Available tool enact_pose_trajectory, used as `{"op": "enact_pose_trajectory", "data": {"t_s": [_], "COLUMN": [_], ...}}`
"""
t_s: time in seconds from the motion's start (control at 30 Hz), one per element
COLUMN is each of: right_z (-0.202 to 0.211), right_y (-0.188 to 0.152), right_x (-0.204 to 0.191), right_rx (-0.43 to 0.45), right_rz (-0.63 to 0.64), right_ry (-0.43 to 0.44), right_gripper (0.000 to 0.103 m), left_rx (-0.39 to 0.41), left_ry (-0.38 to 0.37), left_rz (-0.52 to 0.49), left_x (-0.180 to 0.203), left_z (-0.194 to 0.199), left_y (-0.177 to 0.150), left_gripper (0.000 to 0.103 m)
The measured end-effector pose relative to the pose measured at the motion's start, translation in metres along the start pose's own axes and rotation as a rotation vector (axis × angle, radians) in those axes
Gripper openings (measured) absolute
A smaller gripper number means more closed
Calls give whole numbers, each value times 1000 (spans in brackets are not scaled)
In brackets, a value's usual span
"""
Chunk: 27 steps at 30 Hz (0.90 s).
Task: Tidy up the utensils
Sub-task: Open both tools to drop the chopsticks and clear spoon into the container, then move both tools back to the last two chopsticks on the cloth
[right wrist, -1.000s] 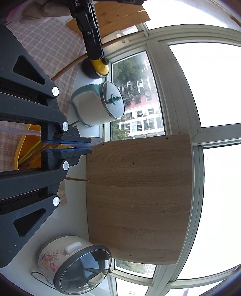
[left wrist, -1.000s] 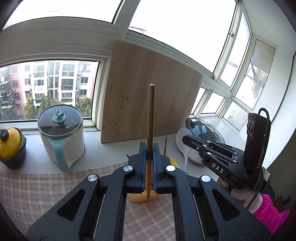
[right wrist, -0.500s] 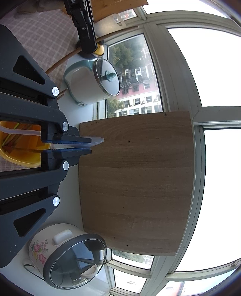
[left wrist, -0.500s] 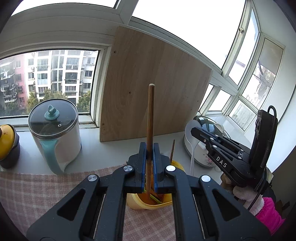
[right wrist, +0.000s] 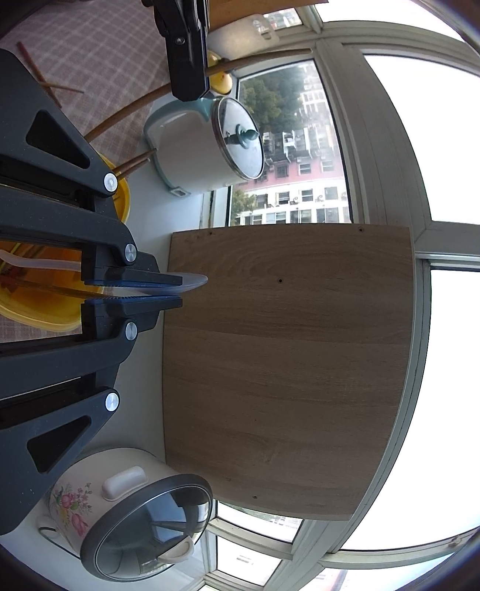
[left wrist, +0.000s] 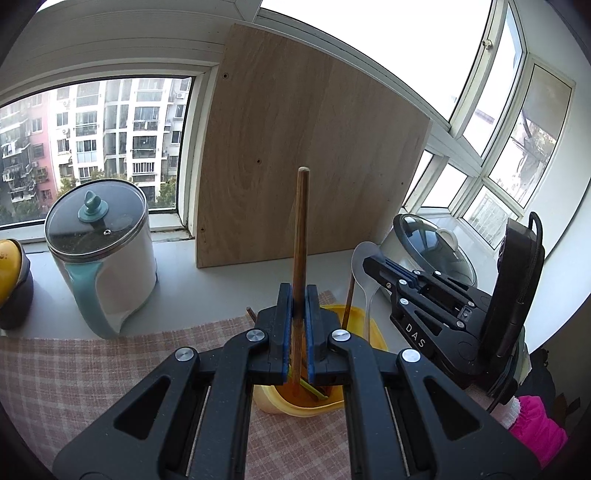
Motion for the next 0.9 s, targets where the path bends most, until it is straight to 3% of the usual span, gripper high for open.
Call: {"op": "enact_pose_trajectory", "data": {"t_s": [0.1, 0.17, 0.23, 0.27, 0.33, 0.9], "right_z": [-2, -4, -1, 3, 7, 31], "right_y": [-8, -14, -16, -16, -17, -31], "right_x": [1, 2, 4, 5, 8, 1], "right_rx": [-32, -61, -56, -40, -36, -41], "right_rz": [-26, -38, -35, -33, -44, -126], "right_ry": [22, 28, 17, 6, -1, 3], "right_gripper": [2, 13, 58, 63, 64, 69], "left_rx": [-26, -37, -42, -43, -38, -44], "left_ry": [-17, -12, 0, 1, 5, 44], "left_rz": [-4, -17, -26, -29, -26, -40], "left_x": [3, 4, 4, 4, 2, -31], "left_z": [-5, -7, -8, -8, -7, 14], "left_y": [-5, -8, -10, -12, -13, -33], "left_gripper": [4, 4, 7, 17, 25, 25]}}
Point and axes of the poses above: each gripper's, at about its wrist camera, not at the fingertips, and z roughly against the way its jaws point, x to its right, y to its top, the point moved 9 cm from there along -z, roughly the way its jaws point, and after that the axes turned 15 degrees about y, right-handed, at the moved point
